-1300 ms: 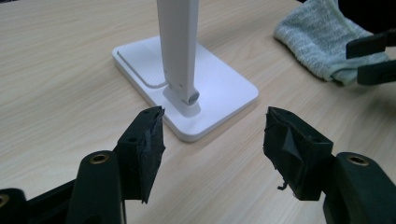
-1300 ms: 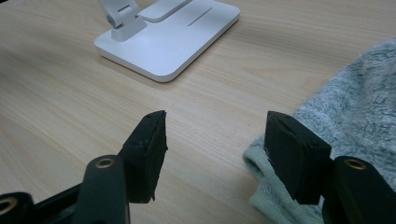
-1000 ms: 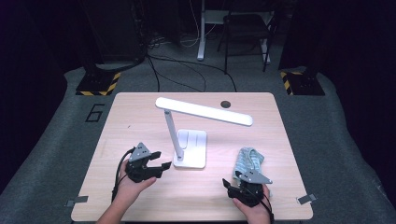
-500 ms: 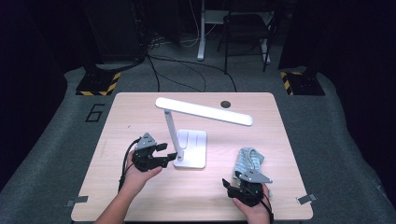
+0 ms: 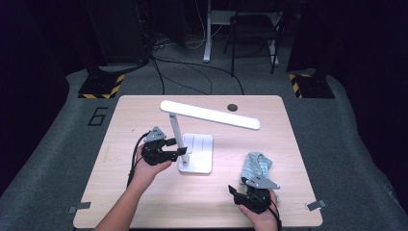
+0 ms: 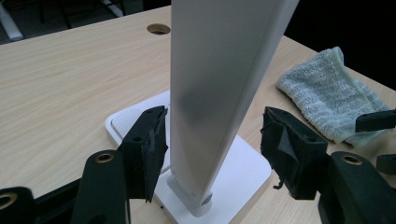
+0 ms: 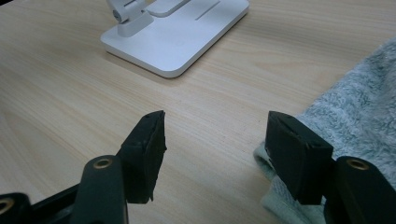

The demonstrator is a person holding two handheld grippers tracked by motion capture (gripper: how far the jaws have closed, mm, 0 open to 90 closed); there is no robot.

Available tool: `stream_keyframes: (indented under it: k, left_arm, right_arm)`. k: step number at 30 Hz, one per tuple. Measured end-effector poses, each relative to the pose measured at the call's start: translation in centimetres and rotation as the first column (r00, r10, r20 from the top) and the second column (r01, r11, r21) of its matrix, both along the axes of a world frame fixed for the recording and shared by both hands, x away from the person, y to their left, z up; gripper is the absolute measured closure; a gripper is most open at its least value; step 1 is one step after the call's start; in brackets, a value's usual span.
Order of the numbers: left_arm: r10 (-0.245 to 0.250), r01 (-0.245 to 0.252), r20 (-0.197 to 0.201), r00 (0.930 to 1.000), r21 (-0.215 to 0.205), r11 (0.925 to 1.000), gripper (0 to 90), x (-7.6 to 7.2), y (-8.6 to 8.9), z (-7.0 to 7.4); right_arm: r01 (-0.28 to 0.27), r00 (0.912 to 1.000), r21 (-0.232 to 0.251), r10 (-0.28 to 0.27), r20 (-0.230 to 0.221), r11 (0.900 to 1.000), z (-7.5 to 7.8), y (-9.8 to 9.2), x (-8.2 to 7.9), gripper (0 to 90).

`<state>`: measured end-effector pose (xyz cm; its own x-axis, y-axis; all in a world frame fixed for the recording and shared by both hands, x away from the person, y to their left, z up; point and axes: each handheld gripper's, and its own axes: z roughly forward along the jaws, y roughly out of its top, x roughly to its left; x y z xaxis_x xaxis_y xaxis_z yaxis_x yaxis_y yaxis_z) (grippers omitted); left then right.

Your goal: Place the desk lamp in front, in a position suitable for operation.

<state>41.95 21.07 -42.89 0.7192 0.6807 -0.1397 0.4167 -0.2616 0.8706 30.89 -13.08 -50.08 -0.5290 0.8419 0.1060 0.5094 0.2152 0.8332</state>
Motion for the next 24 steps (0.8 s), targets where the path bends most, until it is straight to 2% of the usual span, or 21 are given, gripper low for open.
stream_keyframes:
  k: [3,5,6,7,8,11,14,18,24]
  left_arm:
    - [-0.012,0.012,0.004,0.9999,0.001,0.9999,39.9,0.2,-0.4,0.0]
    - [-0.010,0.010,0.013,0.9999,0.018,0.9998,39.7,0.4,-0.7,0.0]
    - [-0.007,0.006,0.009,0.9999,0.007,1.0000,39.6,0.4,-0.9,0.0]
    - [-0.017,0.016,0.024,0.9996,0.017,0.9997,39.6,0.6,-0.8,0.0]
    - [-0.019,0.019,0.023,0.9996,0.005,0.9998,39.6,0.7,-0.9,0.0]
    - [-0.020,0.020,0.021,0.9996,0.005,0.9998,39.5,0.9,-1.0,0.0]
    - [-0.028,0.028,0.045,0.9986,0.010,0.9996,38.8,1.2,-1.2,-0.1]
    - [-0.039,0.038,0.041,0.9984,0.015,0.9992,38.7,1.5,-1.4,-0.4]
    - [-0.060,0.059,0.059,0.9965,0.006,0.9982,38.4,1.8,-1.5,-0.6]
  right_arm:
    - [-0.002,1.0000,0.002,0.002,-0.001,1.000,0.0,0.0,0.0,38.0]
    - [-0.009,1.0000,-0.001,0.009,0.000,1.000,0.0,0.0,0.0,37.9]
    - [-0.009,1.0000,-0.002,0.009,0.001,1.000,0.0,0.0,0.0,37.9]
    - [-0.010,0.9999,-0.001,0.010,0.002,1.000,0.0,0.0,0.0,37.9]
    - [-0.015,0.9999,-0.001,0.015,0.004,1.000,-0.1,0.0,0.1,37.9]
    - [-0.015,0.9999,0.001,0.015,0.007,1.000,-0.1,0.0,0.1,37.9]
    - [-0.013,0.9999,0.006,0.013,0.006,1.000,-0.1,0.1,0.2,37.9]
    - [-0.011,0.9999,0.011,0.011,0.003,1.000,-0.1,0.1,0.1,37.8]
    - [-0.017,0.9998,0.015,0.017,-0.003,1.000,-0.1,0.0,0.2,37.5]
